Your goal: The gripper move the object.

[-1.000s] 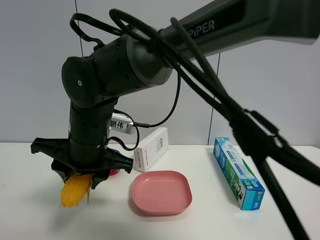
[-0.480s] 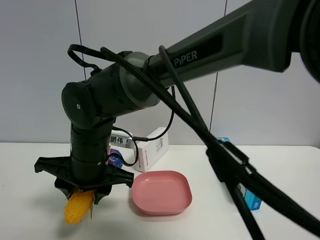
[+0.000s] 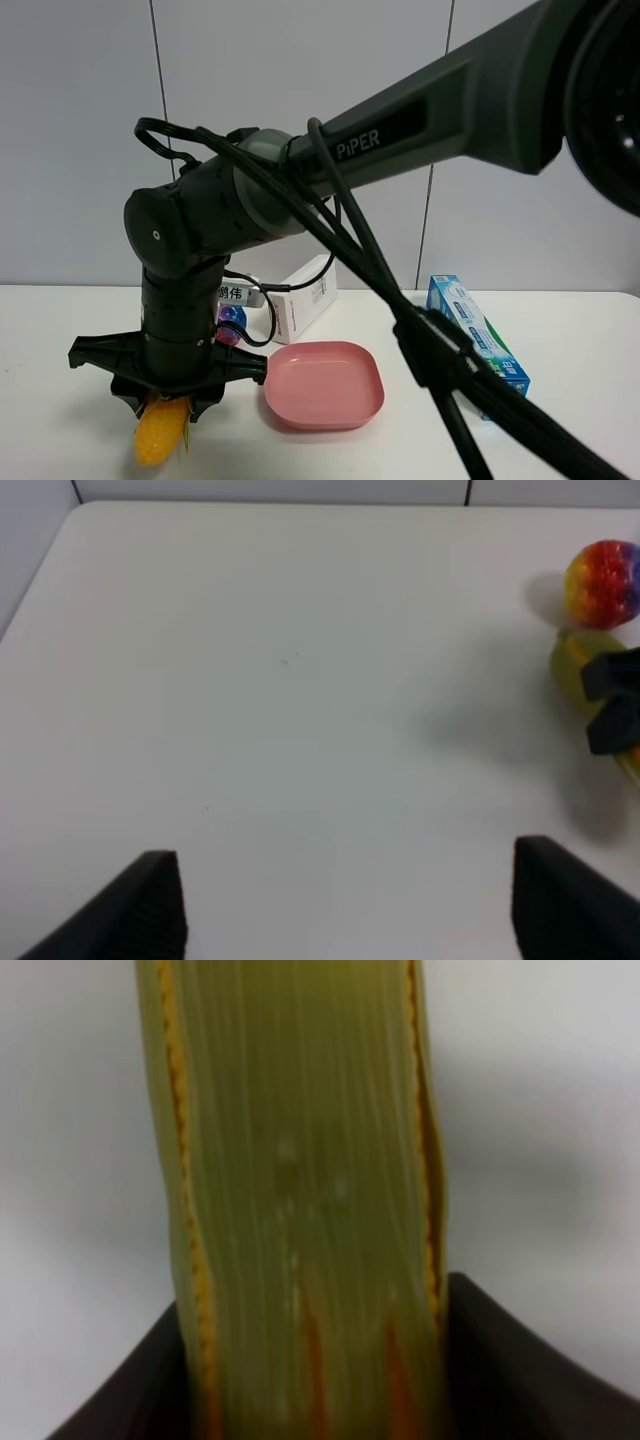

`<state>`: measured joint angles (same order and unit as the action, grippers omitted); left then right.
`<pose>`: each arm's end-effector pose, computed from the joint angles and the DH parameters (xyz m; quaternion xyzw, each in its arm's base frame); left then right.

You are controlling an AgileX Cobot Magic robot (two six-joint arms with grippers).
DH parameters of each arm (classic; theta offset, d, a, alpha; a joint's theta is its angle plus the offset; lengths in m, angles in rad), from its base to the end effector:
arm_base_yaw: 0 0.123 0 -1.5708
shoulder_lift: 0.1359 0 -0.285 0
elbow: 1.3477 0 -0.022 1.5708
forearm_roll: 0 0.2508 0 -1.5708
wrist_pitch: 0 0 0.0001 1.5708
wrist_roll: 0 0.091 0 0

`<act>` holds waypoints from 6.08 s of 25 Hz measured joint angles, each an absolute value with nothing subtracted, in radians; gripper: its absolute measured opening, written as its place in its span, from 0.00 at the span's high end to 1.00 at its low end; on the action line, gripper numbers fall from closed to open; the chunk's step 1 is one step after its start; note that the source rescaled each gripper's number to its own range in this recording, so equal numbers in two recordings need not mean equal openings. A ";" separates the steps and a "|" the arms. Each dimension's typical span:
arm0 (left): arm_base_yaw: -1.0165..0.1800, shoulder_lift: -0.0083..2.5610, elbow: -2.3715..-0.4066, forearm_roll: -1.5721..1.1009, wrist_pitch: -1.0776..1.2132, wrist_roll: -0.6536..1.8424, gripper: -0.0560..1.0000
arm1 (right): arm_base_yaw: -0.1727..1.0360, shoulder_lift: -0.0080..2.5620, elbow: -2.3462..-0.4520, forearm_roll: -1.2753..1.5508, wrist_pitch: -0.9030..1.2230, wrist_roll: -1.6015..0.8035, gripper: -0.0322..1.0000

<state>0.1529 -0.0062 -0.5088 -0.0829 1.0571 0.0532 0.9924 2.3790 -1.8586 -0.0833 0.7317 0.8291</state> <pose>-0.0058 -0.0075 0.2802 -0.0404 0.8467 0.0132 0.5304 0.2796 0.4189 0.1214 -0.1045 0.9733 0.1385 0.1499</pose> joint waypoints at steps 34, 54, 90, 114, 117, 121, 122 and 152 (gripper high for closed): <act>0.153 -0.006 -0.509 -0.083 1.057 0.053 0.00 | 0.992 2.383 -1.859 -0.178 0.732 0.822 0.92; 0.153 -0.006 -0.509 -0.083 1.057 0.053 0.00 | 0.992 2.373 -1.859 -0.156 0.789 0.740 0.45; 0.153 -0.006 -0.509 -0.083 1.057 0.053 0.00 | 0.360 1.150 -1.288 -0.132 1.102 0.049 0.15; 0.153 -0.006 -0.509 -0.083 1.057 0.053 0.00 | 0.034 -0.002 -0.533 0.038 1.143 0.045 0.15; 0.153 -0.006 -0.509 -0.083 1.057 0.053 0.00 | 0.034 -0.002 -0.525 0.024 1.122 0.045 0.15; 0.153 -0.006 -0.509 -0.083 1.057 0.053 0.00 | 0.034 -0.002 -0.492 -0.010 1.069 0.018 0.15; 0.153 -0.006 -0.509 -0.083 1.057 0.053 0.00 | 0.034 -0.002 -0.492 -0.012 1.068 0.018 0.15; 0.153 -0.006 -0.509 -0.083 1.057 0.053 0.00 | 0.034 -0.002 -0.491 -0.022 1.061 0.019 0.15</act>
